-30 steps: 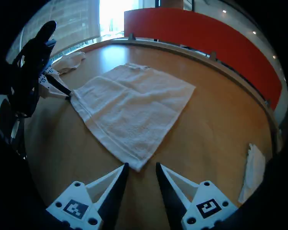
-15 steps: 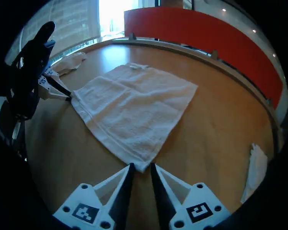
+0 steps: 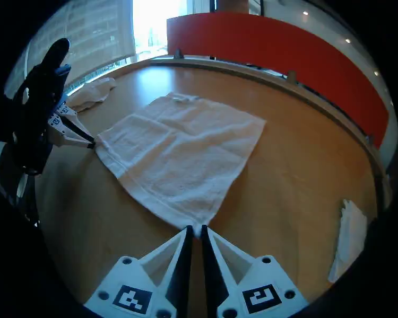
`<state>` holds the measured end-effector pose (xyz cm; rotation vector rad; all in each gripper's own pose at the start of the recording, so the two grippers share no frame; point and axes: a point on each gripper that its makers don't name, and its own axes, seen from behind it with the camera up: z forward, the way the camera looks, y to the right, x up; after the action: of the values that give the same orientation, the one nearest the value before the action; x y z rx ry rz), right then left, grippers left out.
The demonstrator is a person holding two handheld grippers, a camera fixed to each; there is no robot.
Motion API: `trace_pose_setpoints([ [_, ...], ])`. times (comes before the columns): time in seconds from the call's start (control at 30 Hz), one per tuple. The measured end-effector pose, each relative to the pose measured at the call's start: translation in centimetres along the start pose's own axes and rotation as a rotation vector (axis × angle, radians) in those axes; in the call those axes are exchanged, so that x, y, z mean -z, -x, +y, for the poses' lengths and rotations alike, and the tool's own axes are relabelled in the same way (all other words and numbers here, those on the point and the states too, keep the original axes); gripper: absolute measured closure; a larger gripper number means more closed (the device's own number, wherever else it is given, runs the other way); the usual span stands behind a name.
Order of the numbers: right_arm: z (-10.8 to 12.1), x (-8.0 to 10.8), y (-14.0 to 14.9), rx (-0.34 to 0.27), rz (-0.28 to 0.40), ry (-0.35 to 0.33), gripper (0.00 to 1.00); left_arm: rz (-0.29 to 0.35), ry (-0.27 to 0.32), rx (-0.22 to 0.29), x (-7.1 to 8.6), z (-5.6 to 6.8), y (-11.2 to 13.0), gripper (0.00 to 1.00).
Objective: Fold towel
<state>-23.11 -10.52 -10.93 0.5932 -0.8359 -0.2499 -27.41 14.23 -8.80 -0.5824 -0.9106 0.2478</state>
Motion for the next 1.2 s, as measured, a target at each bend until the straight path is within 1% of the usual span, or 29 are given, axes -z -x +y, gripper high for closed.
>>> trace_pose_setpoints([
  [0.17,0.0,1.0,-1.0,-0.005,0.02,-0.001,0.88,0.007,0.007,0.015,0.7,0.3,-0.4,0.91],
  [0.3,-0.3,2.0,-1.9,-0.009,0.039,-0.003,0.88,0.017,0.025,0.04,1.6,0.7,-0.8,0.91],
  [0.4,-0.7,2.9,-2.7,-0.012,0.056,-0.008,0.88,0.031,0.035,0.06,2.5,0.9,-1.3,0.91],
  [0.77,-2.1,7.1,-5.7,-0.027,0.12,-0.028,0.88,0.082,0.041,0.114,6.2,1.2,-3.2,0.91],
  [1.0,-2.5,9.5,-7.1,-0.024,0.142,-0.038,0.88,0.092,0.058,0.144,8.3,1.9,-3.9,0.91],
  [1.2,-2.4,11.1,-8.0,-0.038,0.157,-0.039,0.88,0.091,0.088,0.174,9.7,2.8,-4.3,0.91],
])
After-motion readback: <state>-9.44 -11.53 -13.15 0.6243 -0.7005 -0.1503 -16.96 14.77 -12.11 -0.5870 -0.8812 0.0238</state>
